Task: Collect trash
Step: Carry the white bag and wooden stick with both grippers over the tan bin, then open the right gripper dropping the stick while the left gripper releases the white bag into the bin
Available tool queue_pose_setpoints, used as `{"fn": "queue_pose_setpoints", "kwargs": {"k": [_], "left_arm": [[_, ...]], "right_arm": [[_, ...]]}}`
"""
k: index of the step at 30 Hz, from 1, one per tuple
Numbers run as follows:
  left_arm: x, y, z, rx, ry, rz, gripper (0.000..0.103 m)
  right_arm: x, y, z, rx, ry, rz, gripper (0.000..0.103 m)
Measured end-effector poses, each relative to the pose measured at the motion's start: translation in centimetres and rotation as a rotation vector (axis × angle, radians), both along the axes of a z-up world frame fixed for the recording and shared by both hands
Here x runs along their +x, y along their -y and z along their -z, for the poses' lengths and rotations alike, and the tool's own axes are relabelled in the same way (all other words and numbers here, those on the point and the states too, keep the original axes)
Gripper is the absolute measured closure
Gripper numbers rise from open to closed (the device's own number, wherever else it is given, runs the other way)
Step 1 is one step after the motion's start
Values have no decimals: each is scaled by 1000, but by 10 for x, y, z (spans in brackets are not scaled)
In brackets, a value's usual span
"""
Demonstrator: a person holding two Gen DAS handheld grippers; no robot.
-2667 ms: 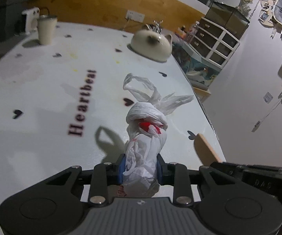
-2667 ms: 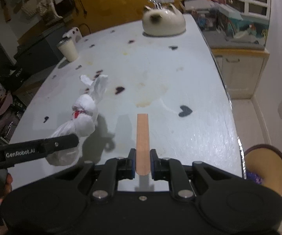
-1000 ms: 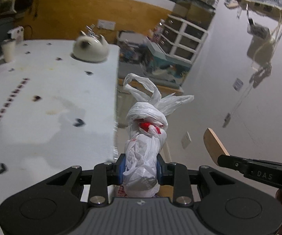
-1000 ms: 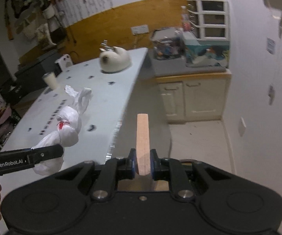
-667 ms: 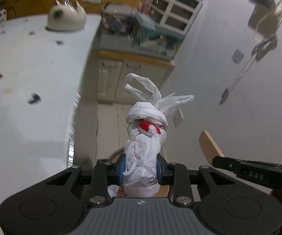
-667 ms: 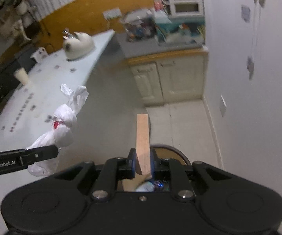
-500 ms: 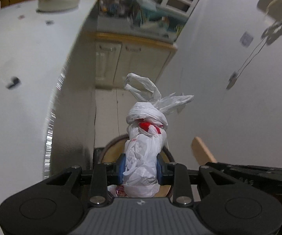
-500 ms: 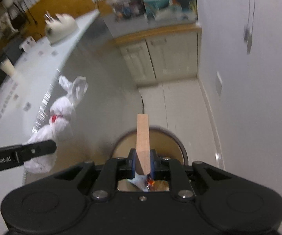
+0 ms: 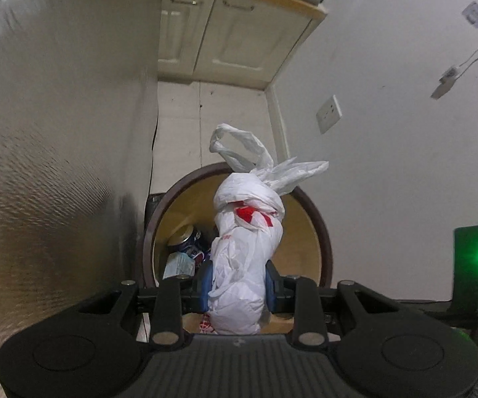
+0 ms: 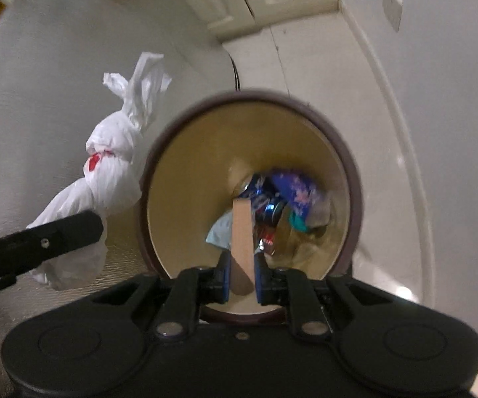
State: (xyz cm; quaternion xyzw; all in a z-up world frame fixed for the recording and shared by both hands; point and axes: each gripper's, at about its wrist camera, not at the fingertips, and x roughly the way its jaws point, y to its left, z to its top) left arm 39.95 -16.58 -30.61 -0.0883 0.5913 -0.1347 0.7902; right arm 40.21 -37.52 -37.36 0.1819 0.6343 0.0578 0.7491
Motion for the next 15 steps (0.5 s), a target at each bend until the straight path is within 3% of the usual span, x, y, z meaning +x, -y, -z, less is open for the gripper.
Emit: {"fn": "queue_pose_setpoints", "kwargs": {"k": [7, 9, 13, 15], "left_arm": [[11, 2, 20, 6, -37, 0, 71], [12, 3, 24, 6, -45, -1, 71], [16, 6, 31, 9, -63, -2, 71], [16, 7, 34, 13, -70, 3, 71]], "right_arm": [[9, -7, 39, 15, -55, 6, 87], [9, -7, 42, 31, -46, 8, 84], [9, 0, 41, 44, -27, 18, 66], [8, 2, 40, 35, -25, 11, 64]]}}
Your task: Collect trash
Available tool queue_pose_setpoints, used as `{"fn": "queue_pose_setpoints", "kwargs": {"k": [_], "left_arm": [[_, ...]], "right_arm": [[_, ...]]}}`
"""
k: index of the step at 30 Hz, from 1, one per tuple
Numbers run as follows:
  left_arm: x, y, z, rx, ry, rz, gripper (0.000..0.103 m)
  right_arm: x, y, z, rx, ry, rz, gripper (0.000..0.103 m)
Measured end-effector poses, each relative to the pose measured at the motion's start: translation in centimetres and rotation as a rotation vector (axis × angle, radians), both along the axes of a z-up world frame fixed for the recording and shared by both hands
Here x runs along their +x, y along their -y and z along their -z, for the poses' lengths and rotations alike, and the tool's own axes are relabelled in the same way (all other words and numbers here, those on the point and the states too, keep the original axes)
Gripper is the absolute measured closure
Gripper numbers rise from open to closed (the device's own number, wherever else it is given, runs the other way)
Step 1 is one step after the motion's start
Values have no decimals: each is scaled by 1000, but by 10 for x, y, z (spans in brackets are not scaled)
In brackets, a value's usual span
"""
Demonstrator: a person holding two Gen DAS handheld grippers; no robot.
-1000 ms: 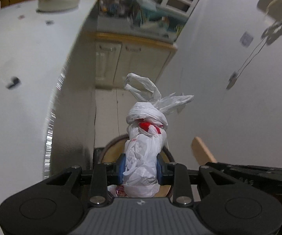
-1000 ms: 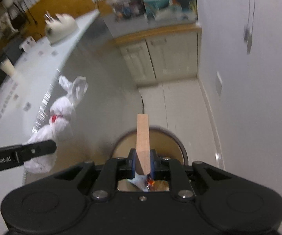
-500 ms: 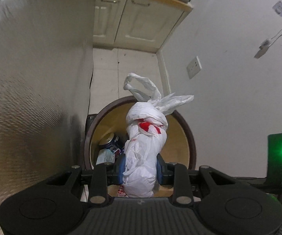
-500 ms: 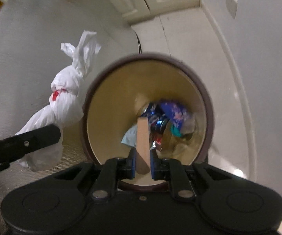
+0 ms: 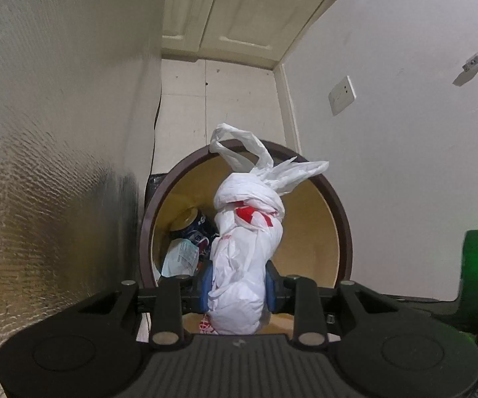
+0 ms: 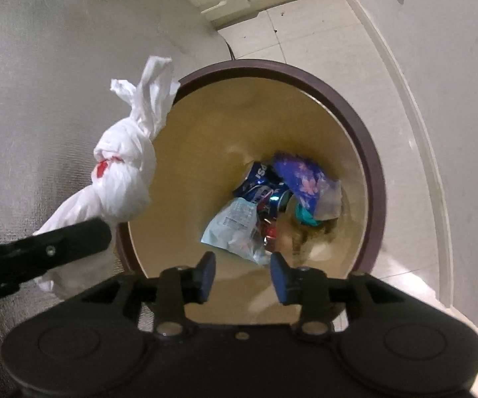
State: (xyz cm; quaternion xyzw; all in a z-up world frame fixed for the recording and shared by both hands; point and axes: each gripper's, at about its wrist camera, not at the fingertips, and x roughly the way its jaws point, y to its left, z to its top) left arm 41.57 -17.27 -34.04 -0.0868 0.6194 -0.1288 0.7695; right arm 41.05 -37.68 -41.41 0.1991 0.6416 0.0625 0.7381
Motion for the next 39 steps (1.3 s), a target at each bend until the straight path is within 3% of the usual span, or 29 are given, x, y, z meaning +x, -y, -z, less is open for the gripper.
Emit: {"fn": "queue_pose_setpoints", "kwargs": {"k": [10, 15, 17, 18, 19, 32, 39], "left_arm": [[0, 3, 19, 21, -29, 23, 71], [2, 16, 28, -24, 2, 81, 70], [3, 23, 38, -27, -25, 115, 52], [3, 25, 44, -11, -48, 117, 26], [2, 27, 47, 16, -57, 114, 17], [-17, 18, 42, 90, -75, 94, 17], [-19, 13, 26, 112, -54, 64, 4]], "right_arm": [[-14, 16, -16, -13, 35, -12, 63], [-26, 26, -31, -1, 69, 17, 60], [-30, 31, -36, 0, 78, 36, 60], [-32, 33, -37, 0, 80, 46, 60], [-34, 35, -38, -1, 79, 52, 60], [-45, 43, -42, -40, 102, 16, 59], [-42, 43, -56, -59, 139, -42, 53]]}}
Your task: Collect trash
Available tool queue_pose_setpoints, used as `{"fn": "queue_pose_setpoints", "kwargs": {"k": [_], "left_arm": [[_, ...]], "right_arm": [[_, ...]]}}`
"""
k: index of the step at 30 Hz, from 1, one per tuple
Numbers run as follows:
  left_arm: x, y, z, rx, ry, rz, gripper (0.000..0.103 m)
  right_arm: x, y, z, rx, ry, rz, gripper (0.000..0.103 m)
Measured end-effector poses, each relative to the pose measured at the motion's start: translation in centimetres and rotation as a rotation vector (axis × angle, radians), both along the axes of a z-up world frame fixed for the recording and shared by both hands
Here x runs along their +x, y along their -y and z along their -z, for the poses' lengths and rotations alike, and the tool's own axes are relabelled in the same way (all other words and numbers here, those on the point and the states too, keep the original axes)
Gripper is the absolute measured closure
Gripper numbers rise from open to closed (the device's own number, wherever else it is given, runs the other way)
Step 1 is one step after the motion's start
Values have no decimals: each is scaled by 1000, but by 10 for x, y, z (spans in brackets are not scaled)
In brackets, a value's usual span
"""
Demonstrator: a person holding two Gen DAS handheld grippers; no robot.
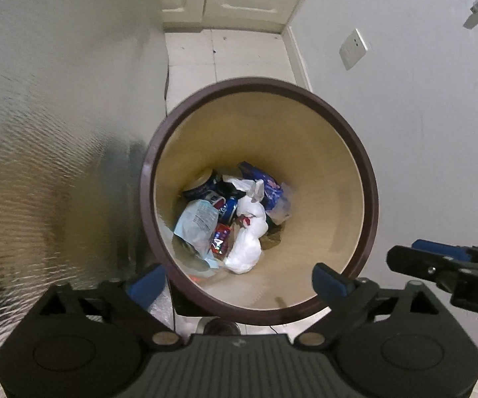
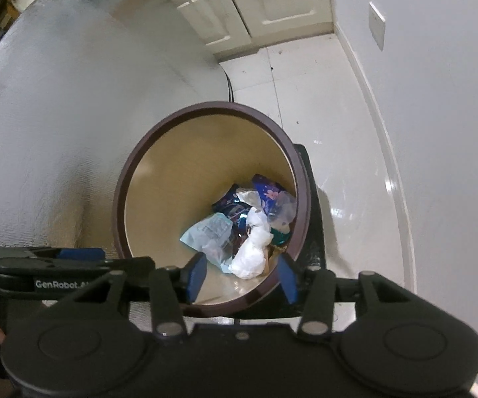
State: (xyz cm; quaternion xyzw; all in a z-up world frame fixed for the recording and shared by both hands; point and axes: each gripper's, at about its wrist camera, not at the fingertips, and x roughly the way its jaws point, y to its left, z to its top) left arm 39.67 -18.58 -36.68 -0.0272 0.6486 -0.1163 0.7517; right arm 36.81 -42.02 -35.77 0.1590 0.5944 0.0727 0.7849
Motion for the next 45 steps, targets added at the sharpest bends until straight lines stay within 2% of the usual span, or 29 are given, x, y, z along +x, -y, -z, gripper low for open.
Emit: {"fn": "queue_pose_setpoints", "kwargs": {"k": [1, 10, 14, 27, 29, 33, 35, 45], "left_arm": [[0, -1, -3, 6, 5, -7, 0], [-6, -9, -33, 52, 44, -29, 0], [-11, -12, -59, 47, 76, -38, 0], [-35, -27, -157, 19, 228, -49, 0], [-40, -30, -170, 18, 247, -50, 0], [-57, -37, -197, 20, 282, -48, 0], [-68, -42, -211, 20, 301, -45, 0], [-127, -70, -267, 23, 384, -66, 0]], "right_arm": [[0, 1, -3, 0, 5, -1, 51], [-5, 3, -33, -28, 39, -14, 33], [-8, 4, -55, -55, 68, -16, 26], [-16, -4, -143, -107, 185, -19, 22], [-20, -7, -156, -113, 200, -21, 18], [-33, -15, -183, -110, 237, -35, 13], [-42, -20, -197, -120, 257, -31, 6], [-96, -46, -253, -132, 338, -34, 0]]}}
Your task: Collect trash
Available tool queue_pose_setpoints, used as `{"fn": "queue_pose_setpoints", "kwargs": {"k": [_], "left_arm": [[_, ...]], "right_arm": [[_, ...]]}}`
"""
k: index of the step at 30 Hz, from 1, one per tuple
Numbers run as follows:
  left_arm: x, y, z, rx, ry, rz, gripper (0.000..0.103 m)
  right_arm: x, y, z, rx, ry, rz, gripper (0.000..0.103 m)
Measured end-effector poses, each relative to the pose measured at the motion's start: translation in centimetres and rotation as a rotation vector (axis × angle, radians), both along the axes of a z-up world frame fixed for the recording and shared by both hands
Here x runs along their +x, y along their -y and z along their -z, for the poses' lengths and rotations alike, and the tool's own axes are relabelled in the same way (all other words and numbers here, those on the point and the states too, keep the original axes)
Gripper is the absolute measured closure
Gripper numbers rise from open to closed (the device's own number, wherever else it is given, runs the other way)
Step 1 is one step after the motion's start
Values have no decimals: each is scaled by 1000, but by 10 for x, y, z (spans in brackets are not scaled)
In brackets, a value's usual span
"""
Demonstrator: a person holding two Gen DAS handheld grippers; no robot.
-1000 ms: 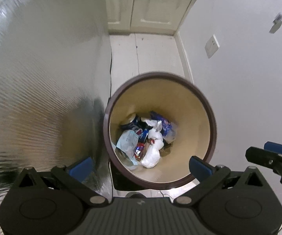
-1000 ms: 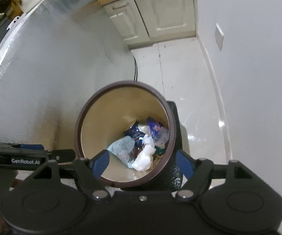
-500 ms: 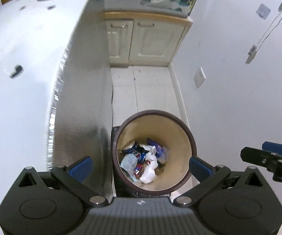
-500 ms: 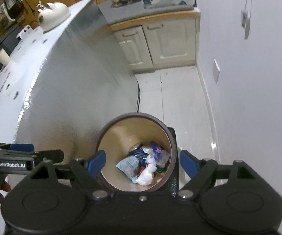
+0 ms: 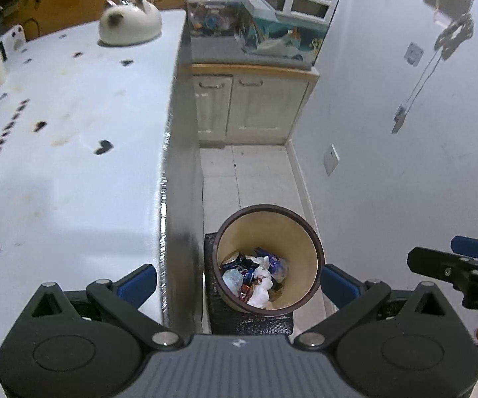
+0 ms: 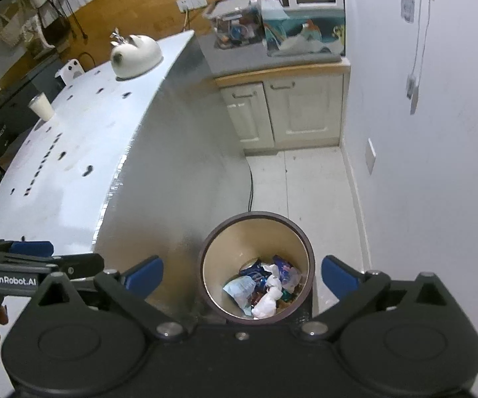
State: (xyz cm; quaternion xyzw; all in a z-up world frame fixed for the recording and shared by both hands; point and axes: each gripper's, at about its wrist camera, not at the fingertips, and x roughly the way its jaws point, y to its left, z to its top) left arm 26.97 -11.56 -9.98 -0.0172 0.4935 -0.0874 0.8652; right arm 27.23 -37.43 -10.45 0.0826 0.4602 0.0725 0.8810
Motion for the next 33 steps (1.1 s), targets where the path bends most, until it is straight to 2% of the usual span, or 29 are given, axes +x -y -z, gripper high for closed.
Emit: {"fn": "queue_pose_setpoints", "kwargs": {"k": [7, 15, 22, 33], "left_arm": [[-44, -20, -33, 6, 66, -37, 0], [-92, -41, -59, 7, 130, -48, 0], [-129, -55, -65, 16, 164, -40, 0], [-172, -72, -66, 31, 180, -60, 0]], "right_arm": [[-43, -19, -36, -13, 59, 5, 0], [-93, -34, -58, -13, 101, 19, 0], [-133, -41, -70, -15, 153, 20, 0], [-180, -53, -75, -30, 181, 34, 0]]}}
